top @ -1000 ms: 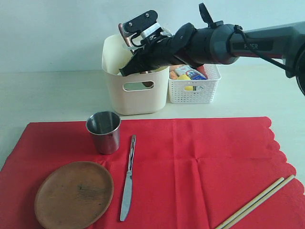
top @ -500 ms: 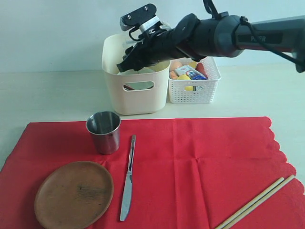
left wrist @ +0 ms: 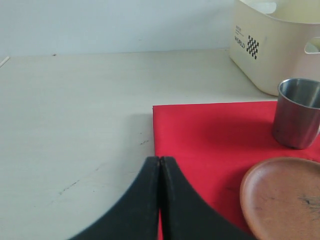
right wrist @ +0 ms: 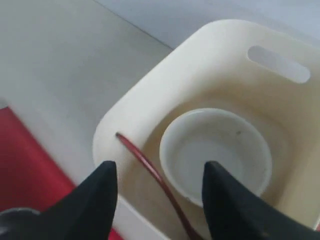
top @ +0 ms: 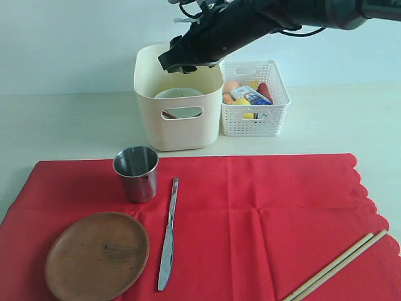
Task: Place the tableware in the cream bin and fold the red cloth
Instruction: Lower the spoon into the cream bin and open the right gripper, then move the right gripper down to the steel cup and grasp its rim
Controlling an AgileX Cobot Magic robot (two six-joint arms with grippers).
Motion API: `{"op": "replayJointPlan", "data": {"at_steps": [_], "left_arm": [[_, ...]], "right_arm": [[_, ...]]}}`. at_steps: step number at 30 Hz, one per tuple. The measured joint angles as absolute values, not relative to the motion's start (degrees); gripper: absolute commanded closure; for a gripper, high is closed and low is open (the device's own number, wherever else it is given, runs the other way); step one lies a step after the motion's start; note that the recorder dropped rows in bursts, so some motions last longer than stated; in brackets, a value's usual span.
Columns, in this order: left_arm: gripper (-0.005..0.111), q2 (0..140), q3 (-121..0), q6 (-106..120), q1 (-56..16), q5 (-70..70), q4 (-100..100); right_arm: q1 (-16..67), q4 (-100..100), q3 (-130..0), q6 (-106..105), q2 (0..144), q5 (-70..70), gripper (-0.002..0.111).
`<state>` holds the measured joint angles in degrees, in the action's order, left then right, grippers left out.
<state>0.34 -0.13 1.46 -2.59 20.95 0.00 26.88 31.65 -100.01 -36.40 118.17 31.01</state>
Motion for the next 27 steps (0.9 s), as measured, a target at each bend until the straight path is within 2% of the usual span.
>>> {"op": "replayJointPlan", "data": {"at_steps": [11,27], "left_arm": [[0.107,0.3,-0.1,1.5,-2.6,20.9,0.0],[0.107,0.3,-0.1,1.5,-2.6,20.9,0.0]], "right_arm": [[26.9,31.3,-100.0,-33.8,114.4,46.2,0.057],[26.9,35.2,-100.0,-31.7,115.1,54.5,0.057]]}}
